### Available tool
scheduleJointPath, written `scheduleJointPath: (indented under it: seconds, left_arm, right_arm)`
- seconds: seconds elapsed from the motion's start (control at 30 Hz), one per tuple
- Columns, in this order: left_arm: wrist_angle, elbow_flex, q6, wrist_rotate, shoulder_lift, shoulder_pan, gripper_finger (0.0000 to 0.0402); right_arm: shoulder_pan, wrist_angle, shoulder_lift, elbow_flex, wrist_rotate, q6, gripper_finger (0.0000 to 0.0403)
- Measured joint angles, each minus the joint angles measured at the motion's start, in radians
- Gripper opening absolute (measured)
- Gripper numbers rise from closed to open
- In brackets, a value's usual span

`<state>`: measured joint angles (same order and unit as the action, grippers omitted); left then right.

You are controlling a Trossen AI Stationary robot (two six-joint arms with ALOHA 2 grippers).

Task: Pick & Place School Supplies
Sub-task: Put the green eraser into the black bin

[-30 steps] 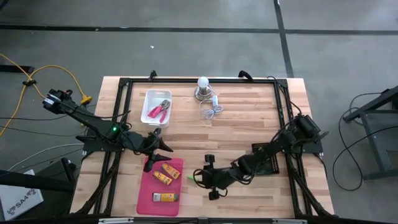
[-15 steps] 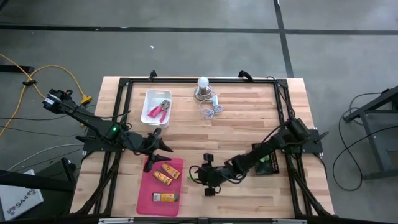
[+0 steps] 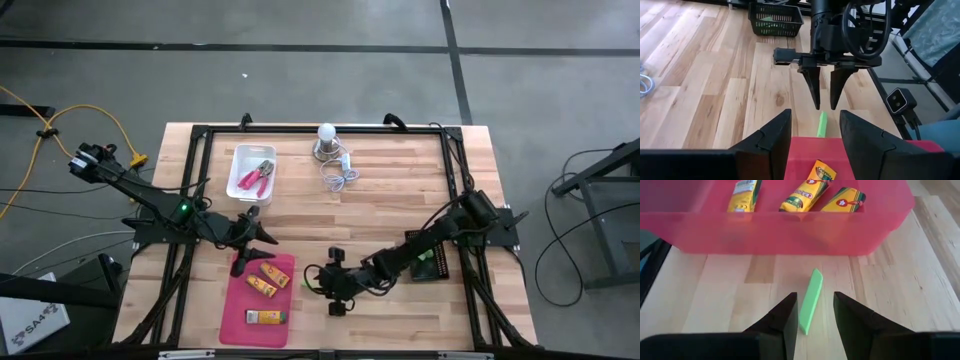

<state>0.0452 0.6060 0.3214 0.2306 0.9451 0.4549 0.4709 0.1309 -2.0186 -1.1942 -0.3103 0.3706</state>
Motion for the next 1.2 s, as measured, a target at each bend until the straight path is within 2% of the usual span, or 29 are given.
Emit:
scheduleJointPath:
  seconds: [0.3, 0.53, 0.87, 1.2]
  left_arm:
    - [0.000, 0.000, 0.000, -0.060, 0.000, 0.000, 0.0161]
    - [0.000, 0.000, 0.000, -0.060, 0.000, 0.000, 0.0161]
    - [0.000, 0.000, 0.000, -0.060, 0.000, 0.000, 0.0161]
    - [-0.001, 0.000, 0.000, -0.060, 0.000, 0.000, 0.0161]
  right_arm:
    - [0.000, -0.009, -0.001, 0.000, 0.003, 0.026, 0.0114]
    - [0.014, -0.024, -0.001, 0.000, 0.024, 0.030, 0.0114]
    - [0.033, -0.131, -0.002, 0.000, -0.005, 0.080, 0.0114]
    - [0.031, -0.076, -0.065, 0.000, 0.017, 0.081, 0.0114]
